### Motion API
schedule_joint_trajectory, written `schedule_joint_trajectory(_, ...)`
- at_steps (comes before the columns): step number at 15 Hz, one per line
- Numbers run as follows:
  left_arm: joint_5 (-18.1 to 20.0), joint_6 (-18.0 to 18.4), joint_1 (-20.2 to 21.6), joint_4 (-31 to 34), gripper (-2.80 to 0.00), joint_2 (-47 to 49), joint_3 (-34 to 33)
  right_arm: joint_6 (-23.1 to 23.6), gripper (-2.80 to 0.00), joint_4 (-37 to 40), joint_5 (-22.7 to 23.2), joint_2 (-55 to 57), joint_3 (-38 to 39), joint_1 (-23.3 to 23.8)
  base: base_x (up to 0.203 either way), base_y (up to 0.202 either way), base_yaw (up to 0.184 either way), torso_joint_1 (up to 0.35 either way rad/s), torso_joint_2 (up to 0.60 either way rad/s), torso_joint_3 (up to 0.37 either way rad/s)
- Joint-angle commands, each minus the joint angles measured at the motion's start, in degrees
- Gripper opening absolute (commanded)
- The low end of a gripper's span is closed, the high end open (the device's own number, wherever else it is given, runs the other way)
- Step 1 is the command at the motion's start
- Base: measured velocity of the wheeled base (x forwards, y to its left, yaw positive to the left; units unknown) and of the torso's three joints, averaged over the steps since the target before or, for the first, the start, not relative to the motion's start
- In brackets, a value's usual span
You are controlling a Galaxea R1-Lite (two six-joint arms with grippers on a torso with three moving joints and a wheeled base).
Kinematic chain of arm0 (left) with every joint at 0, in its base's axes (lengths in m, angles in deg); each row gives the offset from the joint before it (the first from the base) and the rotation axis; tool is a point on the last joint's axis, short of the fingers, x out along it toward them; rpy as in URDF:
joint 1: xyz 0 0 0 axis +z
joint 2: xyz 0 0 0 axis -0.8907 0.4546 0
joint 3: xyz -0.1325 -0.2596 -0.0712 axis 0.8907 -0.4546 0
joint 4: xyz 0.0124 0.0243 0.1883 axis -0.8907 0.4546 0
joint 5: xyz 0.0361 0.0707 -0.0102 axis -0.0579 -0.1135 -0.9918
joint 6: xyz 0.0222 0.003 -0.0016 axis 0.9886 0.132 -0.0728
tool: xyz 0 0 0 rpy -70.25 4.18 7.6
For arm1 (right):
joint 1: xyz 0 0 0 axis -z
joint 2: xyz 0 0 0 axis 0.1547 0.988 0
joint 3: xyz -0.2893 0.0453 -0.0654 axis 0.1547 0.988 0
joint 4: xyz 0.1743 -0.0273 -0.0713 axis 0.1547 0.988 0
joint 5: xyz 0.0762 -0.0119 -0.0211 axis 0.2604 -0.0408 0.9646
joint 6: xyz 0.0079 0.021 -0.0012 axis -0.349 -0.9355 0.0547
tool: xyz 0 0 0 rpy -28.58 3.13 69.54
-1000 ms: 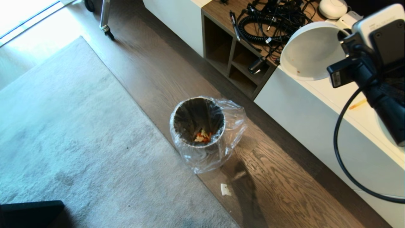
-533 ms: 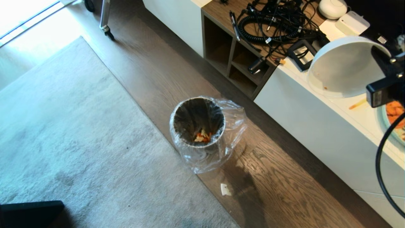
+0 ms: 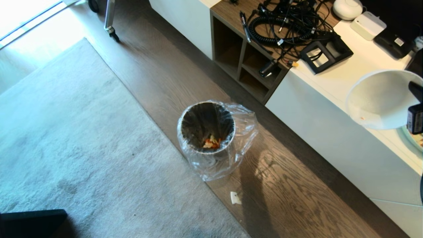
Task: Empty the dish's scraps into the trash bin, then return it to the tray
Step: Put the bowl back to the table
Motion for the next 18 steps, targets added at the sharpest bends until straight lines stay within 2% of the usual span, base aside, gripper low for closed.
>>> schedule_joint_trajectory(1,-0.03,-0.04,0.00,-0.04,-2.80,-0.02,0.00,-3.88,-2.80,0.23,-0.12,1.19,0.47,0.28,0.000,0.000,0.000,0.000,0.00,0.000)
schedule_joint_trajectory(6,-0.03,-0.04,0.00,-0.04,-2.80,-0.02,0.00,-13.48,-2.80,4.90,-0.03,-4.62,10.20,0.88,0.000,0.000,0.000,0.000,0.00,0.000)
schedule_joint_trajectory(8,-0.03,-0.04,0.00,-0.04,-2.80,-0.02,0.00,-18.36,-2.80,5.78,0.82,-8.10,14.52,2.83,0.000,0.000,0.000,0.000,0.00,0.000)
schedule_joint_trajectory(10,-0.03,-0.04,0.00,-0.04,-2.80,-0.02,0.00,-22.16,-2.80,6.82,4.55,-12.06,18.70,6.88,0.000,0.000,0.000,0.000,0.00,0.000)
schedule_joint_trajectory(13,-0.03,-0.04,0.00,-0.04,-2.80,-0.02,0.00,-23.54,-2.80,7.11,14.22,-19.14,25.99,14.11,0.000,0.000,0.000,0.000,0.00,0.000)
schedule_joint_trajectory(16,-0.03,-0.04,0.00,-0.04,-2.80,-0.02,0.00,-23.78,-2.80,8.12,19.15,-27.47,32.91,16.44,0.000,0.000,0.000,0.000,0.00,0.000)
schedule_joint_trajectory(18,-0.03,-0.06,0.00,-0.04,-2.80,-0.02,0.00,-24.19,-2.80,15.23,20.30,-34.00,33.55,16.65,0.000,0.000,0.000,0.000,0.00,0.000)
